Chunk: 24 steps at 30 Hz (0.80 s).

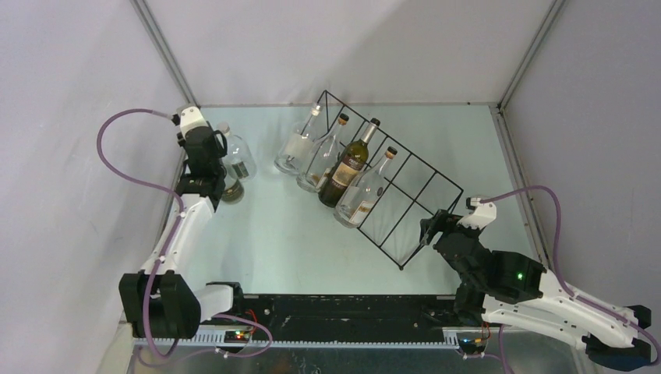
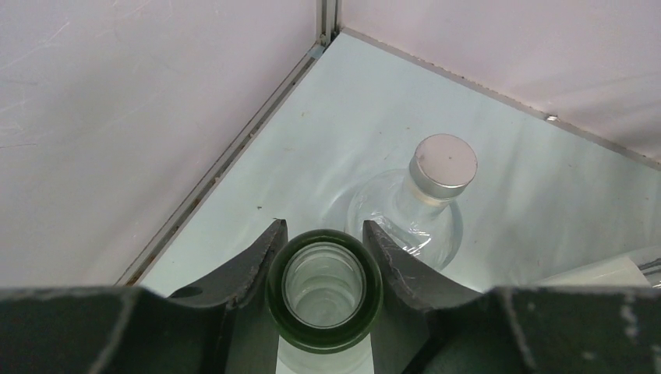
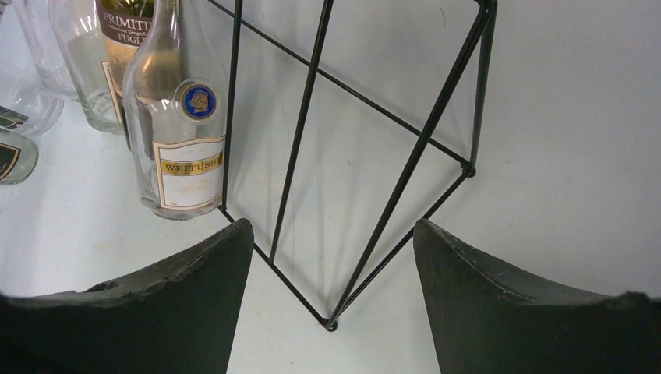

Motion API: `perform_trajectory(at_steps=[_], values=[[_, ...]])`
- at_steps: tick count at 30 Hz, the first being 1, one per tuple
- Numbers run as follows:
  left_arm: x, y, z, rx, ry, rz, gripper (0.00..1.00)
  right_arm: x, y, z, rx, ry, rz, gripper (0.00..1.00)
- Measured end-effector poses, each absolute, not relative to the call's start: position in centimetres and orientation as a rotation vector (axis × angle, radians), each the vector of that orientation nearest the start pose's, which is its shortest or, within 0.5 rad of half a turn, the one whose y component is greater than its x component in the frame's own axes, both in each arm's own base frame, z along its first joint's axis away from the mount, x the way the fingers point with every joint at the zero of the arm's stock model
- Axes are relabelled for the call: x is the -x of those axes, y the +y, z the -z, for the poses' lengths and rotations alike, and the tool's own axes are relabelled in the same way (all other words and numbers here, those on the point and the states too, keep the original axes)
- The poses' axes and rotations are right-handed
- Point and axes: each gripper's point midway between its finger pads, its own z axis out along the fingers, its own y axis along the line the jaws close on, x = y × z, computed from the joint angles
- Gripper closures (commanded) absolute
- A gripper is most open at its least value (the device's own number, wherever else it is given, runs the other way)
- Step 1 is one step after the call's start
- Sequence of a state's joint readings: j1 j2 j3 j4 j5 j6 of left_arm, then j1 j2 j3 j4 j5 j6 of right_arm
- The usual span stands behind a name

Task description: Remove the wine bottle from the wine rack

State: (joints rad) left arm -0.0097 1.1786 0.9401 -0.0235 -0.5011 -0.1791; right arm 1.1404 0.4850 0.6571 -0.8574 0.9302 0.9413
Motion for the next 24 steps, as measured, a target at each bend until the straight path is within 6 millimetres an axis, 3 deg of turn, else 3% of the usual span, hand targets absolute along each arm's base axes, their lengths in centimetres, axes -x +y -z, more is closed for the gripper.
perform_trajectory(at_steps=[4, 7, 10, 18, 24], values=[[-38.7, 7.4, -26.2, 0.506, 1.724, -0.317, 0.35, -17.7, 9.6, -18.7, -0.257, 1.958, -0.290, 0.22], [-39.0, 7.5, -28.0, 0.523, 1.665, -0.301, 0.24, -17.8, 9.6, -18.7, -0.257, 1.959, -0.290, 0.22], [-39.0, 7.6, -29.4, 0.538, 1.620, -0.291, 0.04, -17.8, 9.6, -18.6, -0.254, 1.963, -0.289, 0.22], [-38.1, 8.1, -30.7, 0.586, 1.589, -0.297, 0.00, -17.6, 9.9, -18.6, -0.241, 1.971, -0.311, 0.22], [-35.1, 8.2, -32.8, 0.623, 1.547, -0.272, 0.00, -17.5, 9.9, -18.9, -0.249, 1.962, -0.342, 0.22]])
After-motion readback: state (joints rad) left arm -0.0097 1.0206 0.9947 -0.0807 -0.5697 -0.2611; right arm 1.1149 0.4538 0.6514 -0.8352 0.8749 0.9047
